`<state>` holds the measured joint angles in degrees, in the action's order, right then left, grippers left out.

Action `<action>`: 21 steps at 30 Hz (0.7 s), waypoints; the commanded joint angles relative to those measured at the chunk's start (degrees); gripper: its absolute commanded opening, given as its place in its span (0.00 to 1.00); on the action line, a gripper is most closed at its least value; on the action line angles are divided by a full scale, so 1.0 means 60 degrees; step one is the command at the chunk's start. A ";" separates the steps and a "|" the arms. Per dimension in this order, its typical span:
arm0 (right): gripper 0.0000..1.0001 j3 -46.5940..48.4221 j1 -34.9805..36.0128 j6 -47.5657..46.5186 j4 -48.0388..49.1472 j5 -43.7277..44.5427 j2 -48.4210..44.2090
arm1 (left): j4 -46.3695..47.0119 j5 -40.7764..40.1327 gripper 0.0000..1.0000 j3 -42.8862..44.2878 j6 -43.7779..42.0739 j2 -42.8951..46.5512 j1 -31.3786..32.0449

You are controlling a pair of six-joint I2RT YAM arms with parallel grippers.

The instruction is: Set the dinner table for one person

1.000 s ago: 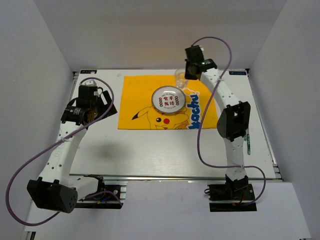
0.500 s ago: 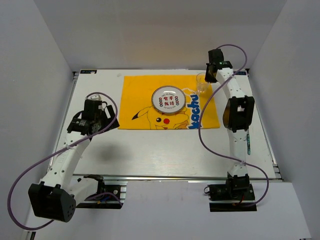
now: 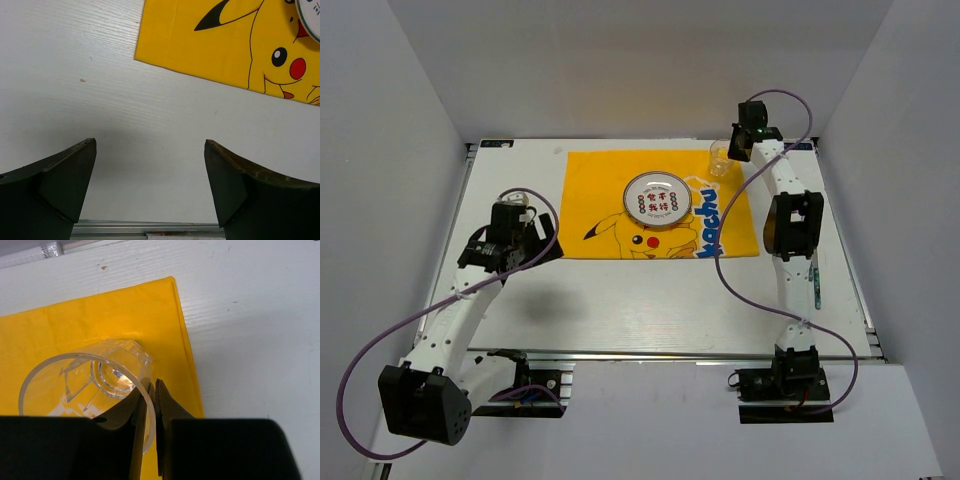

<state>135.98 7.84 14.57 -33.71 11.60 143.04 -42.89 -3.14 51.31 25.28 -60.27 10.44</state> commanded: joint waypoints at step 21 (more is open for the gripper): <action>0.89 -0.4884 -0.1113 0.1131 0.1323 -0.1157 -0.5903 | 0.0279 -0.0034 0.98 -0.0304 0.0064 0.0567 0.0150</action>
<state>119.35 5.76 18.72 -27.73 7.05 123.55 -41.93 -2.59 49.84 25.45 -59.75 11.11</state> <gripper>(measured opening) 0.890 0.982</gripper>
